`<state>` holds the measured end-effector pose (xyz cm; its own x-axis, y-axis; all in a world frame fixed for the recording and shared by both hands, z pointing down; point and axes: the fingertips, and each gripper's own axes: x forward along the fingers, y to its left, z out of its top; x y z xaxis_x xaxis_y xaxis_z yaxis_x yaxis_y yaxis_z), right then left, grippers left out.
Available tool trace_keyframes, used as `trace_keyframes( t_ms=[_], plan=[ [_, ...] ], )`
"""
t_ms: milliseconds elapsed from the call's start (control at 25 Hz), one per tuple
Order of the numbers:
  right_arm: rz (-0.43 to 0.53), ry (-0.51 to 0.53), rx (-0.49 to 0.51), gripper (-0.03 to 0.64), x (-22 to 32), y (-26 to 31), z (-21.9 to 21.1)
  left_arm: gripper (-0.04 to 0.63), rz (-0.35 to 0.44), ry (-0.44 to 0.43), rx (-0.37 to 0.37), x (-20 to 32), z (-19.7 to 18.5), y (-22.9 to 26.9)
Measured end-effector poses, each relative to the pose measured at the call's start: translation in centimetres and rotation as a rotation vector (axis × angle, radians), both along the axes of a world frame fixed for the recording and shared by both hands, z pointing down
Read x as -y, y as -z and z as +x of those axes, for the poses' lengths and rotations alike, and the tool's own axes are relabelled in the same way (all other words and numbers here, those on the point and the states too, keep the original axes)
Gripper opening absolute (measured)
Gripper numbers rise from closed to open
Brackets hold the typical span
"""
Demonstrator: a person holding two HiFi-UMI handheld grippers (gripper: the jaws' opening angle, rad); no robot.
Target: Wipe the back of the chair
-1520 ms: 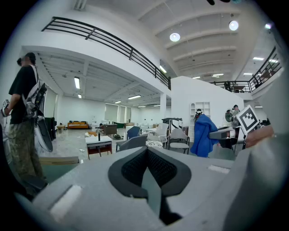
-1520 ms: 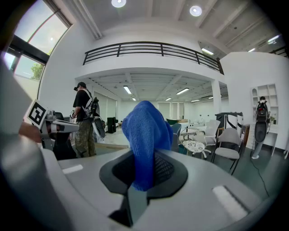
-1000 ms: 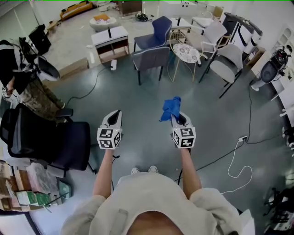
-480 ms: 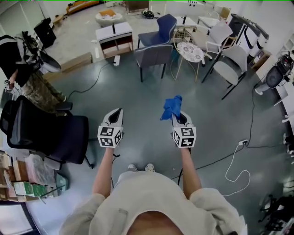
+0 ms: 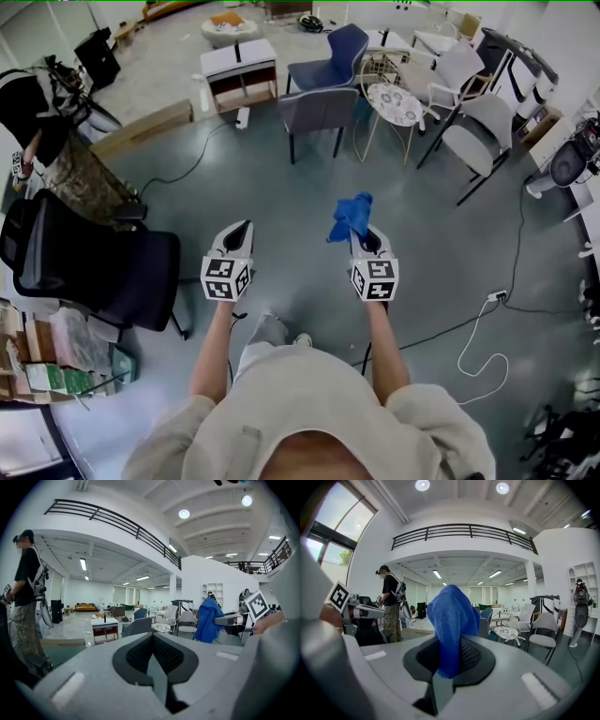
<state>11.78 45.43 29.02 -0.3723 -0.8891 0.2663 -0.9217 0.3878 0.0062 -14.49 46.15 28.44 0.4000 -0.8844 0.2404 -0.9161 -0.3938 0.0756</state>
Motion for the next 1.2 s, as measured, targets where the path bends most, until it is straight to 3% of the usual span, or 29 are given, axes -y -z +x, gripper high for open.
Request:
trace_keyframes(
  t_ms=[320, 880, 1200],
  plan=[
    [-0.01, -0.002, 0.0, 0.048, 5.1, -0.9, 0.1, 0.005, -0.023, -0.004, -0.006, 5.0, 0.3, -1.6],
    [-0.003, -0.069, -0.038, 0.048, 20.2, 0.6, -0.9, 0.005, -0.018, -0.112, -0.041, 22.9, 0.9, -1.2],
    [0.015, -0.104, -0.049, 0.048, 29.3, 1.5, -3.4, 0.005, -0.006, -0.143, -0.051, 32.4, -1.8, -0.8]
  ],
)
